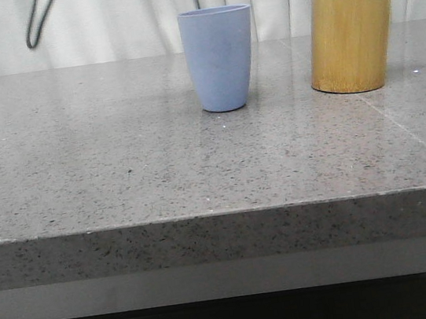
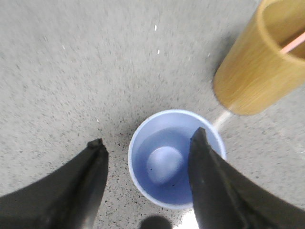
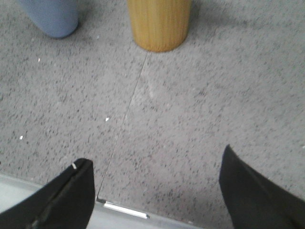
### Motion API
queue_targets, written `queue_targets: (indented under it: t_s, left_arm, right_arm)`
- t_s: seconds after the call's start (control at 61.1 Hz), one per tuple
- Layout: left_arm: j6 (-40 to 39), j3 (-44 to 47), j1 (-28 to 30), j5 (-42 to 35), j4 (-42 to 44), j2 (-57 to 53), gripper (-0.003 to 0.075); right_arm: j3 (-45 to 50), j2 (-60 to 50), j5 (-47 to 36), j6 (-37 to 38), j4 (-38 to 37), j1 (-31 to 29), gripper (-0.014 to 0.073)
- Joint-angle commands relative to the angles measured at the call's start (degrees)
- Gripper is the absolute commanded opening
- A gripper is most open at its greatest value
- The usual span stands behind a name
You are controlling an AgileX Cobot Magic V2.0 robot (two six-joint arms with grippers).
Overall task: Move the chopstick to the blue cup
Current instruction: 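Open the left gripper and lift it off the blue cup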
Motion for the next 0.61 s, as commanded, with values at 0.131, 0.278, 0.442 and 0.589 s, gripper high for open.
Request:
queue_targets:
  t_s: [0.131,0.278,0.442,0.589]
  left_arm:
    - [-0.43,-0.24,-0.45,-3.03,-1.08,-10.86,0.0367]
    - [-0.43,4.68,-0.45,-2.66,-1.08,-17.81,0.0367]
    - [-1.01,11.11,-0.32,-2.56,1.47,-25.32,0.0367]
    - [-1.72,19.74,2.28,-4.86,0.61,-32.67,0.0367]
  right_arm:
    - [-6.83,3.4,-4.81,1.42,0.4,-5.9,0.056]
    - [-10.58,7.66,-4.51,2.09,3.15,-9.9,0.056]
    - [-13.59,12.99,-4.22,1.99,7.26,-11.8,0.056]
    - [-16.69,17.36,-3.69,-1.7,13.57,-11.66,0.056]
